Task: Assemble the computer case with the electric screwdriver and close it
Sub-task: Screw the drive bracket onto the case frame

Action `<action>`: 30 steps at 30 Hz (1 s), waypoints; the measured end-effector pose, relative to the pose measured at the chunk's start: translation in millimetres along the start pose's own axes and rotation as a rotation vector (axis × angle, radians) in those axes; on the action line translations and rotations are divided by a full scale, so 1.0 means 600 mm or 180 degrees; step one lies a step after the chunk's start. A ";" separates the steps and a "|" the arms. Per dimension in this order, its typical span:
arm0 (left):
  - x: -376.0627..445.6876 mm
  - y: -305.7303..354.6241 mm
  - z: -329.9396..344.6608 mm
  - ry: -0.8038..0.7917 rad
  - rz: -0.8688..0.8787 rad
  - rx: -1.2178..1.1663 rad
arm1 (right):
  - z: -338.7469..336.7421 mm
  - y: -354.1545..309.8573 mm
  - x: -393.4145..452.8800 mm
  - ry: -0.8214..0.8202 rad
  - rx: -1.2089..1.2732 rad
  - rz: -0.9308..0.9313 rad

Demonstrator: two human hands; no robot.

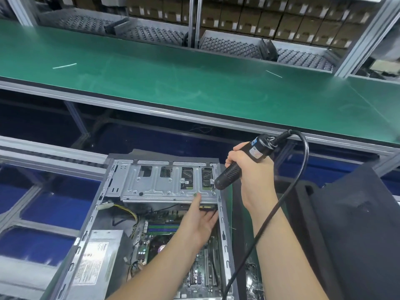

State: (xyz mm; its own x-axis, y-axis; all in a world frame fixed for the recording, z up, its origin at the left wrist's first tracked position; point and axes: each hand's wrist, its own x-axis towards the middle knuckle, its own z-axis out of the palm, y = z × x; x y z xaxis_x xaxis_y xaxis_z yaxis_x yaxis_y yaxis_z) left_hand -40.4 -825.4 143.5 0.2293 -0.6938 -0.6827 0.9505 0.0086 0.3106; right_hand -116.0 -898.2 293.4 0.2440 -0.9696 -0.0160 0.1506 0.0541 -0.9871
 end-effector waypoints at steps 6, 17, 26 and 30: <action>0.001 -0.010 0.000 0.0090 0.0121 -0.0020 | 0.002 0.005 0.009 -0.0027 -0.0327 -0.0030; 0.001 -0.013 -0.006 0.0066 0.0361 0.0191 | 0.008 0.023 0.015 -0.0091 -0.0572 -0.0049; 0.009 -0.016 -0.012 0.0132 0.0387 0.0236 | 0.009 0.024 0.019 -0.0236 -0.0608 -0.0075; 0.008 -0.016 -0.013 0.0123 0.0384 0.0266 | 0.014 0.027 0.025 -0.0404 -0.0763 -0.0124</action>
State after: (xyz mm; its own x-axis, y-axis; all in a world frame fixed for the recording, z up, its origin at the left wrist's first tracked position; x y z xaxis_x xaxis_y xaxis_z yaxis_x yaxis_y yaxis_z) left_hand -46.8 -823.3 132.3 0.3504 -0.6631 -0.6615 0.8951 0.0292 0.4449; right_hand -102.2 -909.7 278.5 0.3629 -0.9314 0.0278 -0.0653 -0.0552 -0.9963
